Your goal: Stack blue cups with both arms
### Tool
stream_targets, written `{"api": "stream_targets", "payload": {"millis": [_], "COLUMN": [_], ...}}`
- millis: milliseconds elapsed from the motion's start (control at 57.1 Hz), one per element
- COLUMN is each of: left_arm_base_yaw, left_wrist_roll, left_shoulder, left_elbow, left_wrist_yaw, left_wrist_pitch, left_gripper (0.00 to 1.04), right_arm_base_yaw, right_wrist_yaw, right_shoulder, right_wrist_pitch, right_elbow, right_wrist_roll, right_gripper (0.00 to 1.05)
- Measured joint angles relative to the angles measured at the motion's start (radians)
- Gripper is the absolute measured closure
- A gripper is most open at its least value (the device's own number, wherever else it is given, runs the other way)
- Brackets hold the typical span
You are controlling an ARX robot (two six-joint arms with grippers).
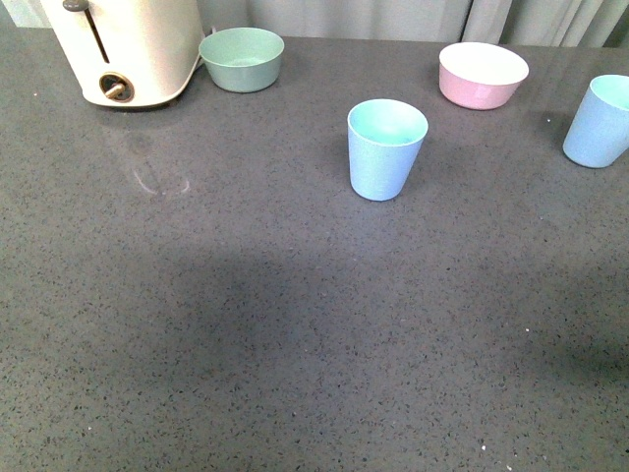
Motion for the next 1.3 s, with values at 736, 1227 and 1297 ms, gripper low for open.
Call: {"api": "stream_targets", "payload": {"millis": [736,1227,1297], "left_arm_base_yaw": [0.000,0.000,0.000], "left_wrist_roll": [0.002,0.002,0.002], "left_shoulder": [0.000,0.000,0.000], "left_elbow": [0.000,0.000,0.000], "left_wrist_yaw": [0.000,0.000,0.000], "left_wrist_pitch": [-0.001,-0.001,-0.001], "left_gripper": [0.09,0.09,0.09], "right_arm_base_yaw": [-0.102,-0.010,-0.005], "right_wrist_yaw": [-0.114,-0.061,-0.054], "right_shoulder": [1.662,1.921,1.935], "right_wrist_pitch": [0.237,0.109,0.106], "right_elbow": [1.003,1.278,1.286], "right_wrist_roll": [-0.710,-0.755,-0.755], "right_gripper": [0.09,0.10,0.21]}}
